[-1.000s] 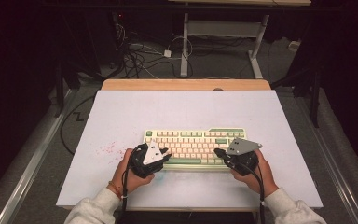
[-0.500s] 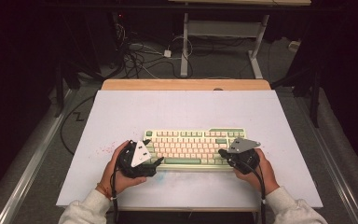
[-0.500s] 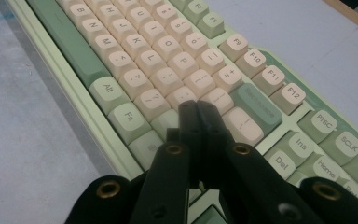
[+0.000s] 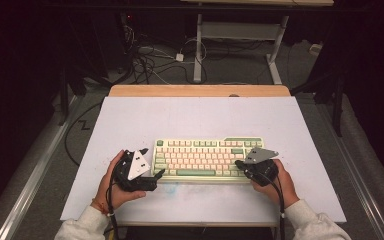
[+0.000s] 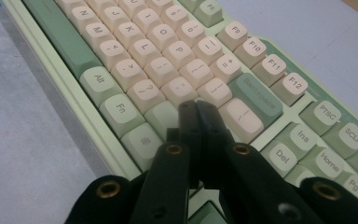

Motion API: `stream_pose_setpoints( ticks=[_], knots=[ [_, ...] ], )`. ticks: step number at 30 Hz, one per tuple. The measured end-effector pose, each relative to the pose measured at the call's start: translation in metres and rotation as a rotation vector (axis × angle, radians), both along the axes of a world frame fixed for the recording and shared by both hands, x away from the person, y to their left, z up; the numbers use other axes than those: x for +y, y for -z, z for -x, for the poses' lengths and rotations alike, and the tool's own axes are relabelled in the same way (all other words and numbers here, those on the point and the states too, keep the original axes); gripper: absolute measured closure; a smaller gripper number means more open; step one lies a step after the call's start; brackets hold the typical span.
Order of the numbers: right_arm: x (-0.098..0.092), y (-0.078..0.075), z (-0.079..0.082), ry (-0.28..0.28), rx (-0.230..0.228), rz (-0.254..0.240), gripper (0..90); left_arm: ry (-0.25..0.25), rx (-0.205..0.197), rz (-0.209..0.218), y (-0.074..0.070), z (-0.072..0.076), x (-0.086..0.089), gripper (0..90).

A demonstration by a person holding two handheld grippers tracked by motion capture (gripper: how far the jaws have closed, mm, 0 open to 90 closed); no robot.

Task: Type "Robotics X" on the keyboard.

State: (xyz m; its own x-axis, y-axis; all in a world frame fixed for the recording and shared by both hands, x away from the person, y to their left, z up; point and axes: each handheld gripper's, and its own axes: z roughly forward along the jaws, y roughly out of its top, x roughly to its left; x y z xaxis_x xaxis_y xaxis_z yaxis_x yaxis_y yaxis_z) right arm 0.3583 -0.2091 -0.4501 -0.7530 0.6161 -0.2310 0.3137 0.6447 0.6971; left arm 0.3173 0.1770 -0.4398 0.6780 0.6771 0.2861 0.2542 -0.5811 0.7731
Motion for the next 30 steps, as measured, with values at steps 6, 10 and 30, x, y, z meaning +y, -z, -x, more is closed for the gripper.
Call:
stream_pose_setpoints(
  ticks=[6, 10, 30],
  knots=[
    [0.000, 0.001, -0.001, 0.002, 0.006, -0.004, 90.0, -0.039, 0.015, 0.032, -0.003, 0.000, 0.012, 18.7],
    [0.000, 0.003, -0.001, 0.004, 0.014, 0.001, 90.0, -0.041, 0.028, 0.053, -0.005, 0.000, 0.017, 21.1],
    [-0.001, 0.004, 0.000, 0.012, 0.009, -0.004, 90.0, -0.009, 0.082, 0.079, -0.016, -0.002, 0.026, 75.8]
  ],
)
